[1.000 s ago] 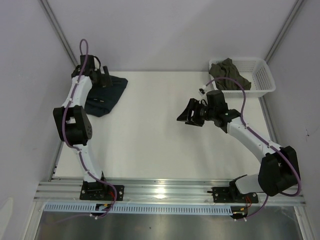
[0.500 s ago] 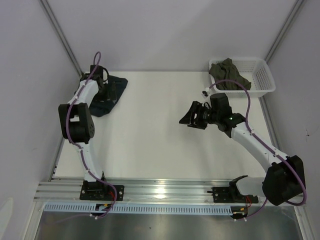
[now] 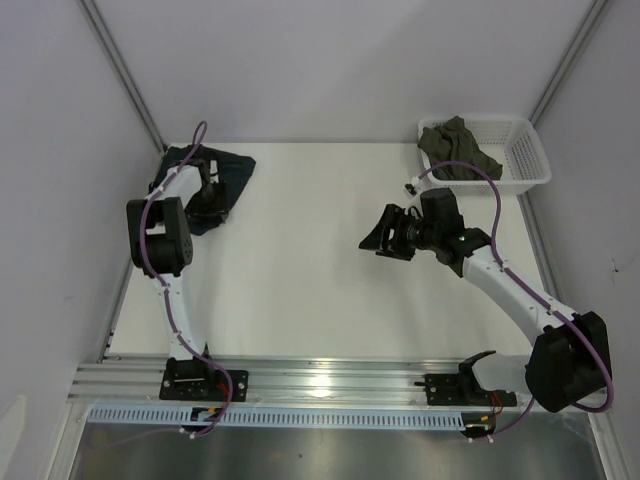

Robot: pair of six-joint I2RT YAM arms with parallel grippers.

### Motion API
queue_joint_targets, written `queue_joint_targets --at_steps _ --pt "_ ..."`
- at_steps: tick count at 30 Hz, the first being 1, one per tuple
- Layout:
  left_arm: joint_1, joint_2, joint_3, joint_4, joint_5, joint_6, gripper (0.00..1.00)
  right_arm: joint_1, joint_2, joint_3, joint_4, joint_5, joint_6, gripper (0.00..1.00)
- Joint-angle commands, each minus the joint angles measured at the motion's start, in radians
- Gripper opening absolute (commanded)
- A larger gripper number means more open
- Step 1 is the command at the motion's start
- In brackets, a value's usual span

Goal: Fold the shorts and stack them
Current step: Neatly place the folded shorts to the corner

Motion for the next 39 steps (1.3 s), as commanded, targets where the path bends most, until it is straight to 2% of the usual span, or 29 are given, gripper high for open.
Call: queue_joint_targets --at_steps 1,4,9,15,19,26,29,30,33,39 --pt "0.006 0.011 0.019 0.014 0.029 -0.009 0.65 0.003 -0.008 -0.003 0.029 0.01 0.008 0.63" --pt "0.006 0.031 0.039 0.022 0.046 -0.022 0.51 0.002 0.0 -0.005 0.037 0.008 0.011 0.63" --pt "0.005 0.083 0.1 0.019 0.084 -0.058 0.43 0.002 0.006 -0.002 0.04 0.007 0.014 0.63" --pt "0.005 0.149 0.191 0.023 0.148 -0.14 0.42 -0.001 0.0 0.0 0.031 0.012 0.008 0.63" --pt "0.005 0.227 0.341 -0.003 0.158 -0.183 0.43 -0.006 0.0 0.0 0.028 0.01 0.007 0.63" --pt "0.045 0.304 0.493 -0.049 0.153 -0.213 0.44 -0.024 -0.003 0.0 0.008 0.012 -0.012 0.63" --pt "0.046 0.266 0.474 -0.026 0.15 -0.204 0.6 -0.029 -0.006 0.001 0.011 0.013 -0.024 0.64" --pt "0.045 0.241 0.457 -0.009 0.156 -0.202 0.73 -0.032 -0.005 0.003 0.008 0.016 -0.029 0.64" --pt "0.04 0.12 0.351 0.057 0.162 -0.196 0.98 -0.043 -0.016 0.008 0.006 0.016 -0.042 0.64" --pt "0.019 -0.062 0.257 0.037 0.167 -0.207 0.99 -0.08 -0.057 0.034 -0.021 0.039 -0.116 0.7"
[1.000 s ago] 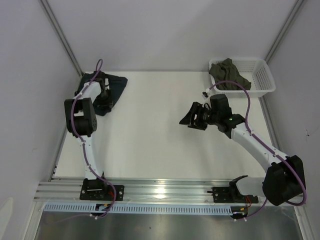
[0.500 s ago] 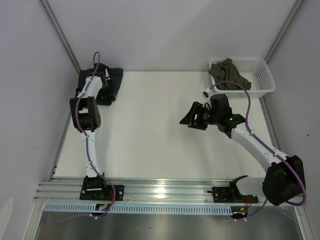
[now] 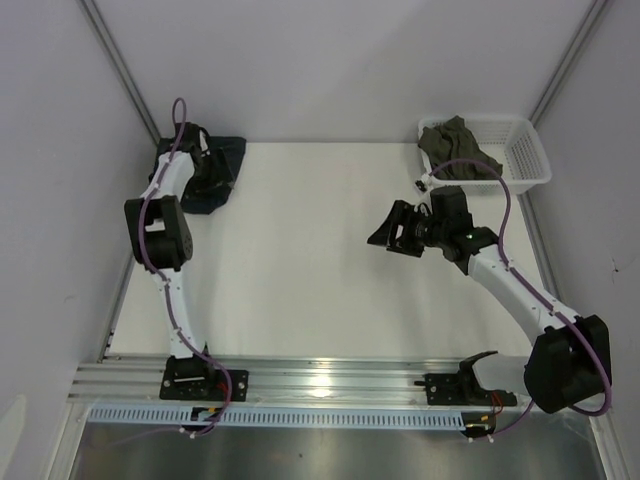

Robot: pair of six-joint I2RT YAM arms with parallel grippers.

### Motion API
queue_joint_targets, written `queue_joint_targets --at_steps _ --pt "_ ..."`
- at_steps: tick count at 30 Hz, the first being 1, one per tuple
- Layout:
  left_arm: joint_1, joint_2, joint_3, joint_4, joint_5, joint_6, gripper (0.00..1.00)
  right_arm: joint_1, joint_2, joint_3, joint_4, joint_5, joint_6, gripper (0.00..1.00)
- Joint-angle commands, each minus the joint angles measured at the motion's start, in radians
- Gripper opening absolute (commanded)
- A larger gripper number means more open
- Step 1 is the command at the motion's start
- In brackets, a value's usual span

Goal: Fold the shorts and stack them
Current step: Neatly place the folded shorts to the corner

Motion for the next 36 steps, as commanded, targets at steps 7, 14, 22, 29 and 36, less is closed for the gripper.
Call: queue_joint_targets --at_steps 7,14,22,29,36 --pt "-0.083 -0.653 -0.532 0.245 -0.034 -0.109 0.99 -0.096 -0.183 0.009 0.031 0.061 -0.113 0.71" --pt "-0.263 -1.108 -0.978 0.442 -0.054 -0.22 0.99 -0.127 -0.443 -0.109 0.093 0.291 -0.181 0.78" --pt "-0.296 -1.61 -1.35 0.532 -0.018 -0.242 0.99 -0.13 -0.699 -0.224 0.031 0.411 -0.227 0.99" --pt "-0.298 -1.938 -1.585 0.529 -0.037 -0.246 0.99 -0.13 -0.872 -0.422 0.077 0.405 -0.176 0.99" --pt "-0.309 -2.136 -1.714 0.551 -0.038 -0.275 0.99 -0.128 -0.948 -0.516 0.094 0.446 -0.172 0.99"
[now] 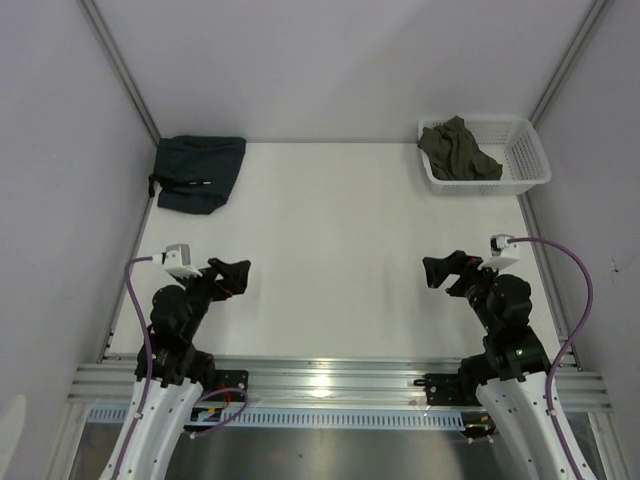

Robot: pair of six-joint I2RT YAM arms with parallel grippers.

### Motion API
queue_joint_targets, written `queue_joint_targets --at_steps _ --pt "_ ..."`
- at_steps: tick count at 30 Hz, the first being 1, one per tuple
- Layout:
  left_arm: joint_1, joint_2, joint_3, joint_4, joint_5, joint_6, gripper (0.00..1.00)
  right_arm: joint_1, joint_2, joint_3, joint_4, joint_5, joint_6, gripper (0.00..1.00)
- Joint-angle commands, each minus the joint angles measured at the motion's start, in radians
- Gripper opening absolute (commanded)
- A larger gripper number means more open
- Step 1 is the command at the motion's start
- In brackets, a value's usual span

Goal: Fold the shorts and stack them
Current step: Neatly place the folded shorts to the corner

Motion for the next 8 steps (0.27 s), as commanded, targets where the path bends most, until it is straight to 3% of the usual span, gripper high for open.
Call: queue_joint_targets --at_steps 1,8 --pt "-0.007 -0.048 -0.025 0.047 -0.011 -0.023 0.99 -0.003 -0.012 -0.006 0.043 0.035 0.002 0.99" --pt "-0.007 0.013 -0.017 0.042 -0.02 -0.028 0.99 -0.001 -0.001 0.0 0.031 0.018 0.004 0.99"
